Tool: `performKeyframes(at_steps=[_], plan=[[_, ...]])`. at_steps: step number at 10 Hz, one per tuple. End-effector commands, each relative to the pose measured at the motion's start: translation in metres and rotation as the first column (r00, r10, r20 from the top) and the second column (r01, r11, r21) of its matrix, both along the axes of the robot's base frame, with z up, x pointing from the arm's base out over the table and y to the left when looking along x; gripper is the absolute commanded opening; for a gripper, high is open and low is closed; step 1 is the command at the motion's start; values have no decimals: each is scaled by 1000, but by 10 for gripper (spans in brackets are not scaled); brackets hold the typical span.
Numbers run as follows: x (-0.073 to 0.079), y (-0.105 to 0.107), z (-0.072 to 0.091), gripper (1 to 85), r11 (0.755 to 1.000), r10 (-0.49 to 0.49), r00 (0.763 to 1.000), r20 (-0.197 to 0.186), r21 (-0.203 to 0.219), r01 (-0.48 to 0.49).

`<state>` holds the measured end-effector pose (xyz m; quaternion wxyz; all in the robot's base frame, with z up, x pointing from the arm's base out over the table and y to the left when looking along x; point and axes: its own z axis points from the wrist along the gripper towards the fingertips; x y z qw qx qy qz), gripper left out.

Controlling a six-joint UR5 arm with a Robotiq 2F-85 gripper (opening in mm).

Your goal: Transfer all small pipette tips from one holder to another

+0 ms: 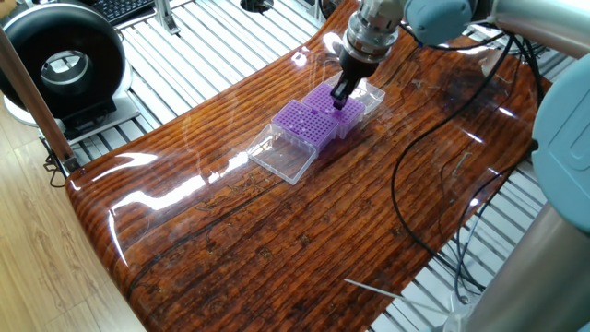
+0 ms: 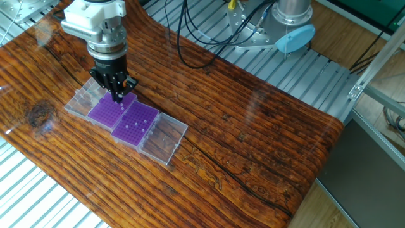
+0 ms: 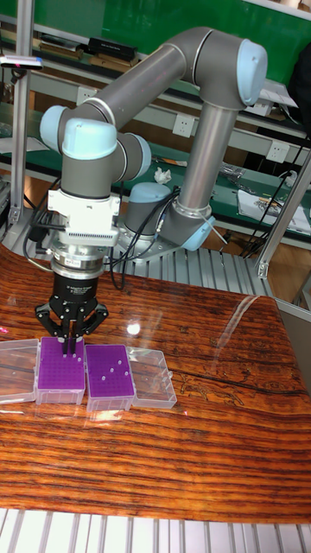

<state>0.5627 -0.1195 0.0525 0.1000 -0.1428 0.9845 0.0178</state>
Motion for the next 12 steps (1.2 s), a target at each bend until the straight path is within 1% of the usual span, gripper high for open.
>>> performKeyframes(at_steps=[1, 6, 8, 10, 12], plan=[[2, 5, 3, 180, 1000, -14, 1000, -3, 3, 14], [4, 21, 9, 183, 1000, -31, 999, -17, -2, 31], [8, 33, 12, 183, 999, -48, 999, -22, -8, 48], [8, 43, 15, 183, 998, -62, 998, -32, -6, 62], [7, 58, 13, 183, 996, -91, 996, -23, 3, 91]])
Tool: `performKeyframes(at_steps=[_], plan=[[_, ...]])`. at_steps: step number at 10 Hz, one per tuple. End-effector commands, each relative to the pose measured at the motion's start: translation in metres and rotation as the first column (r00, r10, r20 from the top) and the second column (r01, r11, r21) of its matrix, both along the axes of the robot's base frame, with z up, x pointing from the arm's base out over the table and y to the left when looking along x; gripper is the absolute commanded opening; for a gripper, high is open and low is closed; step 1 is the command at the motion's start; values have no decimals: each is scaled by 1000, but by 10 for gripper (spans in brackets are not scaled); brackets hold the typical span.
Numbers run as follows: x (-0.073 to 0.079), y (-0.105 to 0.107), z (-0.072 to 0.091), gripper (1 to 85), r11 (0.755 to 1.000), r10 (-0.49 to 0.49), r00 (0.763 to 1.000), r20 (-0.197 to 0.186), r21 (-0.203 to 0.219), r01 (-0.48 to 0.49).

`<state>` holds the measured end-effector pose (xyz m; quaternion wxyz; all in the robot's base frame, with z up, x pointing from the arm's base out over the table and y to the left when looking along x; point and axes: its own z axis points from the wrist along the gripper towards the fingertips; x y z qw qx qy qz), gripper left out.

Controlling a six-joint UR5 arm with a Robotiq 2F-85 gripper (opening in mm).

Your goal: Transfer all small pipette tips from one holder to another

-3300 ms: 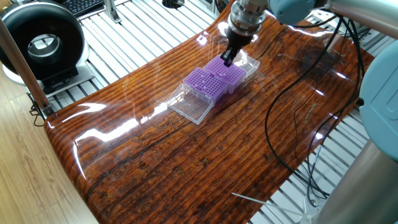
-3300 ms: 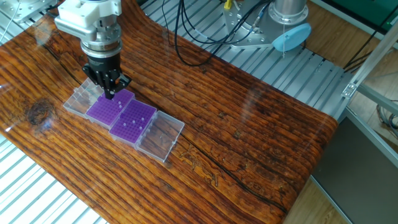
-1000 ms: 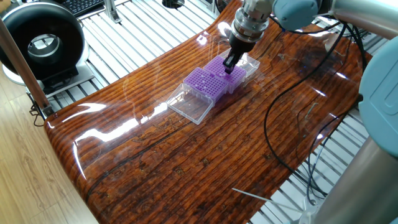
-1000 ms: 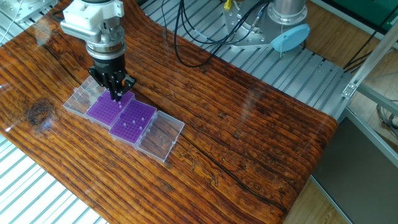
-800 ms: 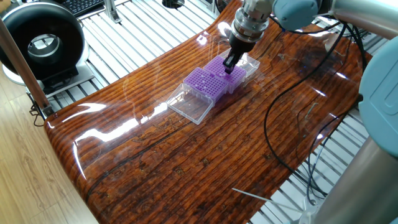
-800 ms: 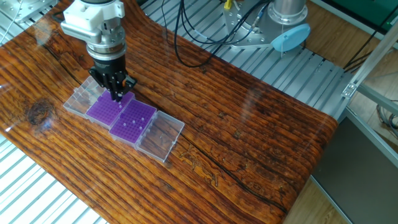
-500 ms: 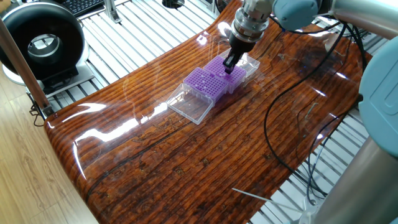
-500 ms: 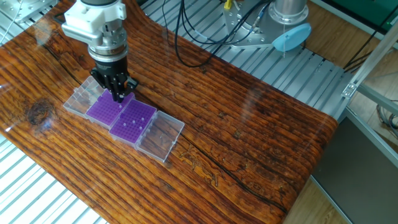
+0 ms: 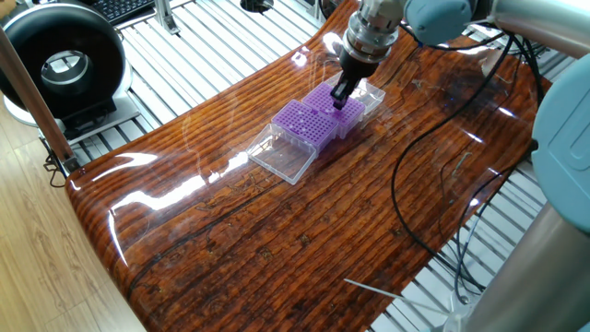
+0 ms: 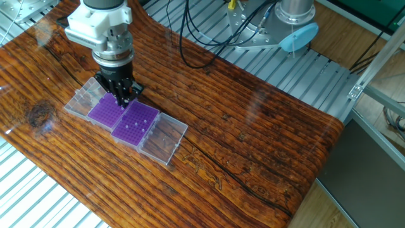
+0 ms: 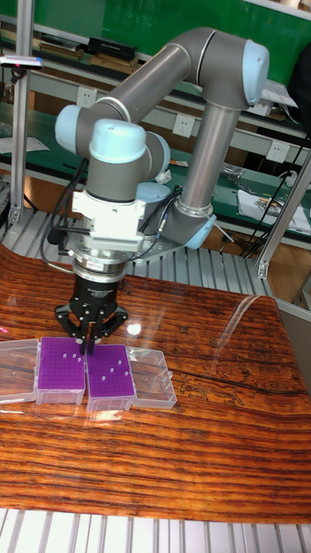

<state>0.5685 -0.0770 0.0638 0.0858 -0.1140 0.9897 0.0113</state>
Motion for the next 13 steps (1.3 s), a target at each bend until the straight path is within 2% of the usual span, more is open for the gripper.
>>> performKeyframes(at_steps=[1, 9, 13], plan=[[1, 21, 2, 183, 999, -45, 999, 6, 14, 45], [-5, 59, -1, 183, 993, -113, 994, 10, 24, 112], [-3, 64, -7, 187, 993, -115, 993, 23, 28, 114]])
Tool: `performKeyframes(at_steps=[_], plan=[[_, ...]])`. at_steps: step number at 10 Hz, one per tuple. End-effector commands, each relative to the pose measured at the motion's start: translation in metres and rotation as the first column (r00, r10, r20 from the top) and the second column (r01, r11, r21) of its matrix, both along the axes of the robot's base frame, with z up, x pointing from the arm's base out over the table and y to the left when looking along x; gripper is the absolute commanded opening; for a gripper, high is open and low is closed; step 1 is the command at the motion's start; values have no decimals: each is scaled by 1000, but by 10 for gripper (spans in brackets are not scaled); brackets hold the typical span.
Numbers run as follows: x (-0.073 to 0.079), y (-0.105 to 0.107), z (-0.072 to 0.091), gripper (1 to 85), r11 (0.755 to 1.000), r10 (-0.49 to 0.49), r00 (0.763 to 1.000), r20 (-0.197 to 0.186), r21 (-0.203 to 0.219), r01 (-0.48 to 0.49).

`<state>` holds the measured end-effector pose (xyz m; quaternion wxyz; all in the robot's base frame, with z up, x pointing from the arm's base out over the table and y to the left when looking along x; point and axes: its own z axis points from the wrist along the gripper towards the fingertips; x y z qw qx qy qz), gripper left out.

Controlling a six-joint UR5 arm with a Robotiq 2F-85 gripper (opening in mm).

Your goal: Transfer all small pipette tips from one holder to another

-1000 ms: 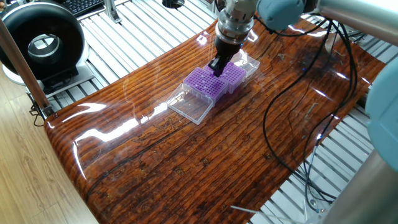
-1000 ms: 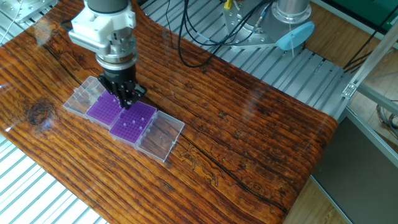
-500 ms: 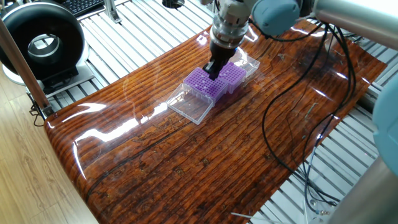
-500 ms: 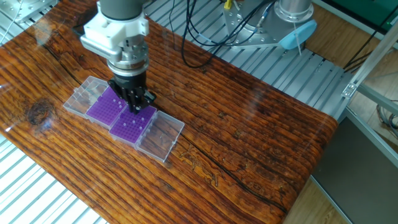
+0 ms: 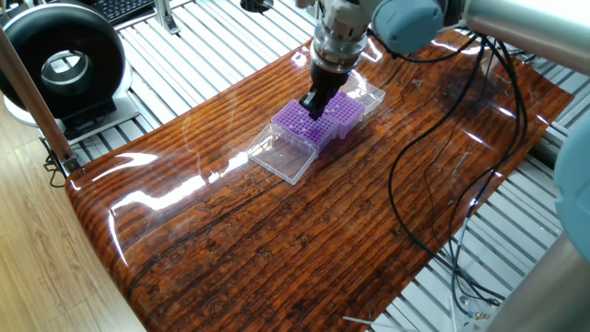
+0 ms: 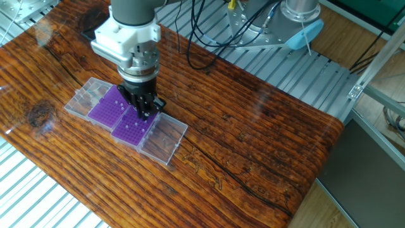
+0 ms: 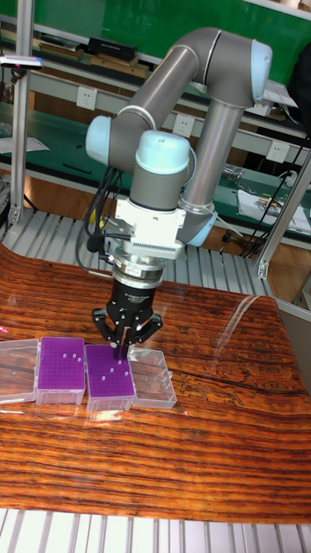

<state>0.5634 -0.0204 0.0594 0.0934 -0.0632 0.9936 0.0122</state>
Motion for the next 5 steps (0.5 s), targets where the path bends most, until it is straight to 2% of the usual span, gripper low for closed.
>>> performKeyframes(at_steps=[1, 5], plan=[[3, 6, -4, 187, 1000, -10, 1000, 14, 12, 10], [2, 4, -6, 187, 1000, -1, 1000, 11, 3, 1]])
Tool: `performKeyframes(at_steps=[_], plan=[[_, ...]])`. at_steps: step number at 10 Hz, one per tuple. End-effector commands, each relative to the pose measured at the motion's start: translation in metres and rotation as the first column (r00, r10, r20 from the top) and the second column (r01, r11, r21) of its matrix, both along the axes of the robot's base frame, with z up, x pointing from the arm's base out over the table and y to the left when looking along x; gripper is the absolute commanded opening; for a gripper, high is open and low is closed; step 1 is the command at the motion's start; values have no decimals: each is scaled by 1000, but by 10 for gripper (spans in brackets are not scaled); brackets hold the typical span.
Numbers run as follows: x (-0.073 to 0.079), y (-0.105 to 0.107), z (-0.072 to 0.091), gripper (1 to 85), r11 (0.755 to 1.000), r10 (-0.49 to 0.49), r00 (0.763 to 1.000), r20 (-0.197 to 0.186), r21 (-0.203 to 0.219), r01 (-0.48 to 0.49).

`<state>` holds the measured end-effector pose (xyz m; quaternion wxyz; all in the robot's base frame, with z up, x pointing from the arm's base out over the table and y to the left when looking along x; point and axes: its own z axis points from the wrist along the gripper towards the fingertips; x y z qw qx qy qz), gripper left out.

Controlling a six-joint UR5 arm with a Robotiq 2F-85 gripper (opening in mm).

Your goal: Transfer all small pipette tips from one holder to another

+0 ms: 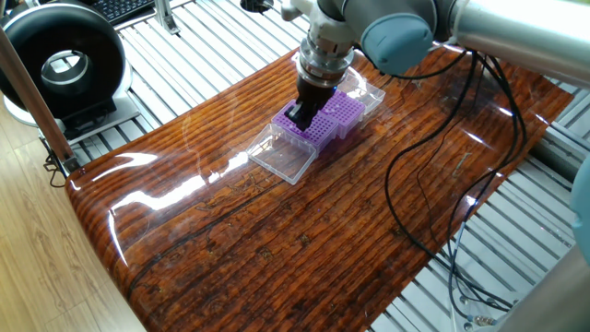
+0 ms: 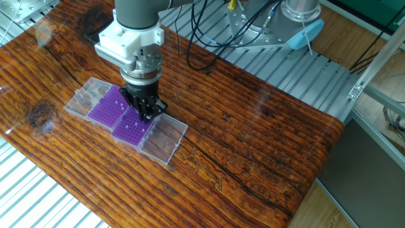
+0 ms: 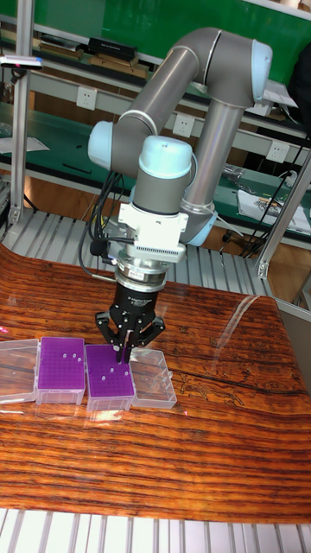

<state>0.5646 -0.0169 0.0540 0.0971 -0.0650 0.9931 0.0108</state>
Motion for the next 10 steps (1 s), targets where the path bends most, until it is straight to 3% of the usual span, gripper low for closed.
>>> performKeyframes(at_steps=[1, 10], plan=[[1, 0, -1, 187, 1000, -3, 1000, 4, 5, 3], [0, -3, -3, 187, 1000, 8, 1000, 2, -3, -8]])
